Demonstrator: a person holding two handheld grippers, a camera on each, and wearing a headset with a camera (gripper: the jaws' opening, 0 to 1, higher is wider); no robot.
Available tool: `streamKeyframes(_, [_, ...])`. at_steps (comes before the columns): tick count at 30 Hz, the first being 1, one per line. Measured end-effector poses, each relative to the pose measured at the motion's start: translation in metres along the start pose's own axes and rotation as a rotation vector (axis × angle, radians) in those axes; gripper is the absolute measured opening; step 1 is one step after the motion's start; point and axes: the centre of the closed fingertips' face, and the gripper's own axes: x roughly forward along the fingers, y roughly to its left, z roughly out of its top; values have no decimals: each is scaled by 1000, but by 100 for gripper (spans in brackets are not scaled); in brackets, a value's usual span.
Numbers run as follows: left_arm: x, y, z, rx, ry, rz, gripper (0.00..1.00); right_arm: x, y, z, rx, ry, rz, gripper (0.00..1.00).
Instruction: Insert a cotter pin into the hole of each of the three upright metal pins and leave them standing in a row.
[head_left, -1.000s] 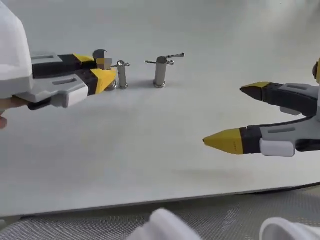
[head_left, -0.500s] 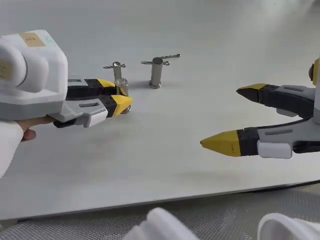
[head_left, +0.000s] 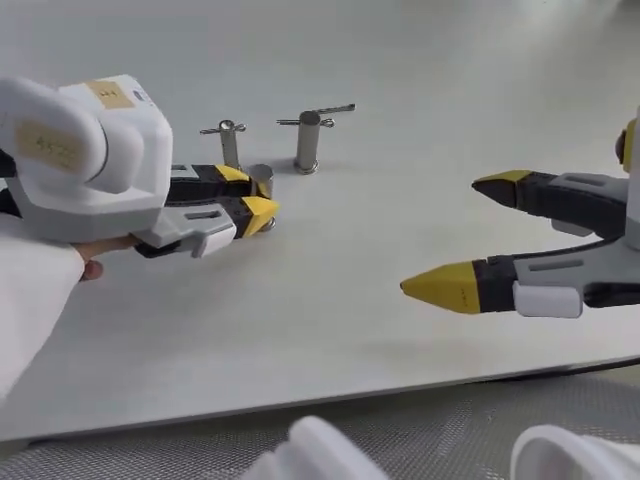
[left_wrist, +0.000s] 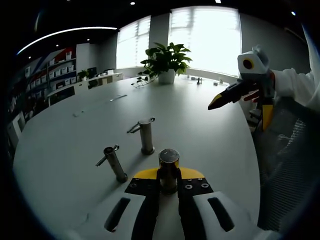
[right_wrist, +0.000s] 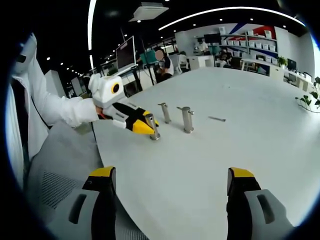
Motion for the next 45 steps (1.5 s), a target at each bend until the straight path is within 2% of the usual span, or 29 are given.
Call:
streamKeyframes(4, [1,0,-1,2,-18,-1,11,1,0,0,2,-3,2,90])
streamKeyframes(5, [1,0,-2,-15,-15,-2,11,1,0,0,2,-2,2,90])
streamKeyframes(12, [2,-1,-9,3,-13,-4,11,1,1,-1,4,-1,5,90])
streamKeyframes(16, [2,-4,-9,12,-31,-4,11,1,1,-1,7,-5,7,89])
streamKeyframes(17, [2,-4,-9,30,-32,0,11,1,1,-2,7,-2,9,89])
streamKeyframes(20, [3,-5,-9,26,-41,-8,11,2,1,-3,4,6,9,89])
streamKeyframes(24, [3,-4,-6,36,-31,-10,14,3,1,-3,2,7,8,89])
streamKeyframes(26, [2,-4,-3,44,-37,-12,24,3,1,-2,0,6,9,89])
streamKeyframes(29, [0,-6,-5,82,-14,-29,43,3,1,-2,-3,5,12,89])
streamKeyframes(31, [-2,-11,-10,72,2,-62,52,3,1,-2,-3,3,10,89])
streamKeyframes(32, [-4,-17,-16,56,16,-99,59,4,1,-2,-2,3,10,89])
streamKeyframes(34, [-7,-25,-22,37,30,-139,70,4,1,-2,-3,3,11,89])
streamKeyframes(36, [-11,-28,-25,26,35,-152,81,4,2,-2,-6,4,13,89])
streamKeyframes(37, [-14,-31,-23,10,16,-156,88,3,1,-2,-6,4,10,89])
streamKeyframes(39, [-17,-32,-23,-14,7,-154,100,1,-2,-1,-1,1,3,89])
streamKeyframes(40, [-18,-32,-22,-16,1,-147,98,1,-3,-1,0,0,2,90])
streamKeyframes(45, [-24,-34,-32,-16,39,-146,99,-2,-17,0,-28,23,-10,89])
